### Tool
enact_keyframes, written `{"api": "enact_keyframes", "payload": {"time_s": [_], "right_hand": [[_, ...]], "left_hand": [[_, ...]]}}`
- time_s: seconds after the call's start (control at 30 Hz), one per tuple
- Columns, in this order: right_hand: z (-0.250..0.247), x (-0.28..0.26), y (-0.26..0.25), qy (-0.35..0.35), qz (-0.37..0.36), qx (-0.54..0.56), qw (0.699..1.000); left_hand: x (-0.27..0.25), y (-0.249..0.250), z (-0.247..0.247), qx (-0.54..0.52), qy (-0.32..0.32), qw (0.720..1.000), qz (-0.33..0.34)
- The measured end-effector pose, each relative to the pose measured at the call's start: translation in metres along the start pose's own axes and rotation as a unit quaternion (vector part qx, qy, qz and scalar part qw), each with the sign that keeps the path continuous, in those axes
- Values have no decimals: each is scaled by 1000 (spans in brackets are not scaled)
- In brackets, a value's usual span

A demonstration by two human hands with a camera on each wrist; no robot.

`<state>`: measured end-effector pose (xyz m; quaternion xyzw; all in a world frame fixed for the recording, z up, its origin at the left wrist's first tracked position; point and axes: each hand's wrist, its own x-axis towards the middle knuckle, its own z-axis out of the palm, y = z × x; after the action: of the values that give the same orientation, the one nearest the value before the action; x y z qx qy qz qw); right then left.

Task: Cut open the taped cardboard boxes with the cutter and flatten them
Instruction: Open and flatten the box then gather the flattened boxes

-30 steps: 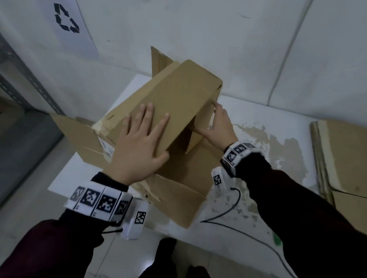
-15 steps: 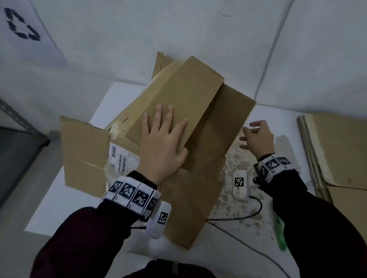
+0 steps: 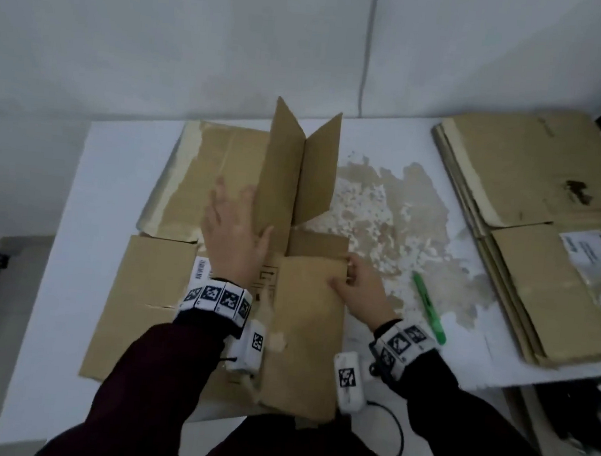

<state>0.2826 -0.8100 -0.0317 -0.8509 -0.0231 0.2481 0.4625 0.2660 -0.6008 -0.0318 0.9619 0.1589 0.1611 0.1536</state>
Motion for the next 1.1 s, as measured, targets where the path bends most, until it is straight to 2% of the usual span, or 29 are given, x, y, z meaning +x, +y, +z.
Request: {"api": "enact_keyframes", "payload": {"time_s": [0.03,0.07,0.1,0.13,0.17,0.23,0.3,0.37,0.43,0.47,0.53,0.63,0.7,0.8,0.87,0.93,1.0,1.1], "right_hand": [[-5,5,2,24,5,-3,1000],[-8,8,4,51,6,2,999],[-10,12,7,78,8,11,997],[-9,15,9,105,10,24,994],[-8,17,11,129,10,39,991],[-3,17,17,171,-4,57,984],[2,13,23,196,-56,7,979],[12,9,23,154,-128,-123,972],[26,10,22,45,-158,-301,939],[35,12,23,-10,-150,-368,917],[50,18,33,-77,-111,-426,894],[60,21,44,-80,-91,-436,892],[58,20,43,-81,-85,-439,891],[53,26,21,-71,-71,-468,878],[51,37,-5,-40,-61,-472,878],[52,57,-34,-22,-54,-455,888],[58,84,-56,-32,-81,-436,896],[73,123,-74,-135,-125,-473,862]], "left_hand": [[-5,1,1,-84,21,996,-11],[-8,6,1,-178,4,984,-13],[-13,13,5,-252,-45,967,-2],[-16,20,9,-281,-108,953,35],[-20,25,16,-260,-167,947,91],[-27,31,35,-145,-260,936,188],[-34,27,51,-42,-328,917,222],[-43,14,59,5,-342,910,233],[-54,-6,56,9,-330,920,212],[-59,-19,52,9,-322,928,188],[-70,-49,43,23,-302,946,119],[-78,-95,24,40,-276,960,15],[-74,-112,14,52,-254,966,1],[-46,-110,3,13,-153,988,-10],[-16,-102,2,-25,-121,992,-35],[15,-98,11,-3,-151,988,-29],[40,-100,26,34,-236,971,-32],[53,-106,48,64,-337,938,-53]]}}
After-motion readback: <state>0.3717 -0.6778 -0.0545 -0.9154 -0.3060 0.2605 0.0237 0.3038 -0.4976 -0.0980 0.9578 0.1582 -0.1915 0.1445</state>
